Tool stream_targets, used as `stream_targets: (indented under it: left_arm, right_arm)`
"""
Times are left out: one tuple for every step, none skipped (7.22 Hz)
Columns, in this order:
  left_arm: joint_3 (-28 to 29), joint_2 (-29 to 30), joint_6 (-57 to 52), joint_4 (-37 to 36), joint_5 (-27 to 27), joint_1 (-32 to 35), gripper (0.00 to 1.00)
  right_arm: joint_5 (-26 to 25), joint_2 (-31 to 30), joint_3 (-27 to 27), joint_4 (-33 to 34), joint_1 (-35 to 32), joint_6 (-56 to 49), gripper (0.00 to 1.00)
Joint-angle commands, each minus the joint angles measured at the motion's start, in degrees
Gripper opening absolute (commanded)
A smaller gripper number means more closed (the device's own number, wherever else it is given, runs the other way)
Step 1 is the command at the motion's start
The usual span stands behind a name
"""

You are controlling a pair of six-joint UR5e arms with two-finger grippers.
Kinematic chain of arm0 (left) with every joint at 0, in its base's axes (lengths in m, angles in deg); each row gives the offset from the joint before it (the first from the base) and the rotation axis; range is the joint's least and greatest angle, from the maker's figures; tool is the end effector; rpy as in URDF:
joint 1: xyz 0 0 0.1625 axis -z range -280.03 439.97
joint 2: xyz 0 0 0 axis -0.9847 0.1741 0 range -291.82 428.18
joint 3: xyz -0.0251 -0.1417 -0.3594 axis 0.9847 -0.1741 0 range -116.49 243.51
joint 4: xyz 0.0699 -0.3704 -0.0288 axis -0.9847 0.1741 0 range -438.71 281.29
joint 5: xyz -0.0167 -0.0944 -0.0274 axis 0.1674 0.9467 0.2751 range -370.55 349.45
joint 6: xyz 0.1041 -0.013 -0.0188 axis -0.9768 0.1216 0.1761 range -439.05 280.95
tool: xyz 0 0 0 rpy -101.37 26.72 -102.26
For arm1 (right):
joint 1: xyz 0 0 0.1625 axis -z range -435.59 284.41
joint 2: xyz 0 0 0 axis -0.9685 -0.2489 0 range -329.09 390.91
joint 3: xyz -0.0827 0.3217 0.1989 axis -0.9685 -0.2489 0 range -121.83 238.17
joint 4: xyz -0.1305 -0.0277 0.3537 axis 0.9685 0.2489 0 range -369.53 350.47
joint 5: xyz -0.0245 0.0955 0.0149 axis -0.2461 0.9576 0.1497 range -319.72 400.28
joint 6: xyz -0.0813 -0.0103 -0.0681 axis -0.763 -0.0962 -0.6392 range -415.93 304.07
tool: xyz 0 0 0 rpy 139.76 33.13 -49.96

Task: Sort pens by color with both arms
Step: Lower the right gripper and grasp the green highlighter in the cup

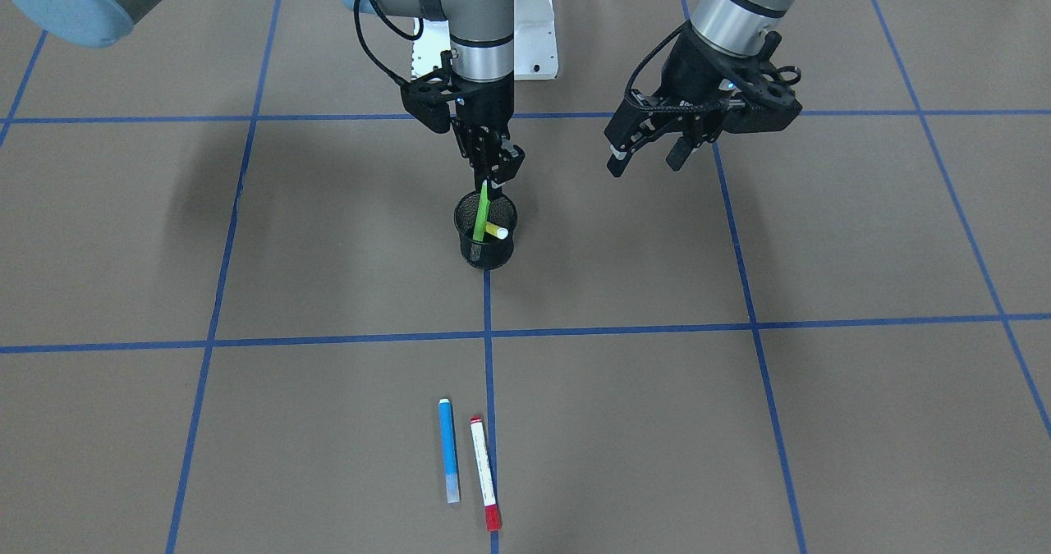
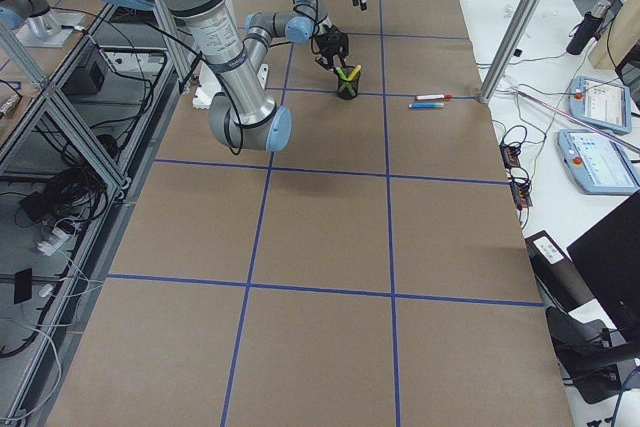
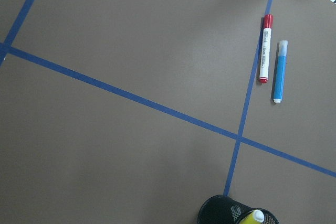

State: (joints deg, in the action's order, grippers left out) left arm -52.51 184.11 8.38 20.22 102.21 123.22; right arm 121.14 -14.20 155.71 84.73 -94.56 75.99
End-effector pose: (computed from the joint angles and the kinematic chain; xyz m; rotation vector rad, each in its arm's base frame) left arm 0.3170 -0.4245 0.1928 0.0777 1.1121 -0.4248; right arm -0.5505 -0.3481 0.1523 -0.0209 -0.8966 1.0618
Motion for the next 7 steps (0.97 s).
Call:
stream_targets:
  left_arm:
    - [0.0, 0.0, 0.0, 0.0, 0.0, 0.0, 0.97]
    - [0.0, 0.1, 0.0, 0.0, 0.0, 0.0, 0.97]
    - [0.0, 0.1, 0.0, 0.0, 0.0, 0.0, 0.97]
    - [0.1, 0.0, 0.0, 0.0, 0.0, 0.0, 0.97]
    - [0.3, 0.1, 0.1, 0.0, 0.0, -0.2, 0.97]
    - [0.3, 0.1, 0.2, 0.0, 0.0, -0.2, 0.97]
    - [0.3, 0.1, 0.3, 0.0, 0.0, -0.3, 0.97]
  right_arm:
    - [0.1, -0.1, 2.9, 3.2, -0.5, -1.8, 0.0]
    - [0.3, 0.2, 8.3, 8.8, -1.6, -4.1, 0.0]
    - [0.8, 0.4, 12.8, 13.2, -3.3, -5.2, 0.0]
    - [2.4, 0.5, 15.6, 15.2, -5.3, -6.0, 0.0]
    - [3.4, 1.6, 16.4, 15.0, -8.0, -6.3, 0.0]
    - [5.2, 4.0, 16.6, 14.9, -11.7, -9.1, 0.0]
    - [3.9, 4.9, 15.9, 13.1, -12.0, -11.7, 0.0]
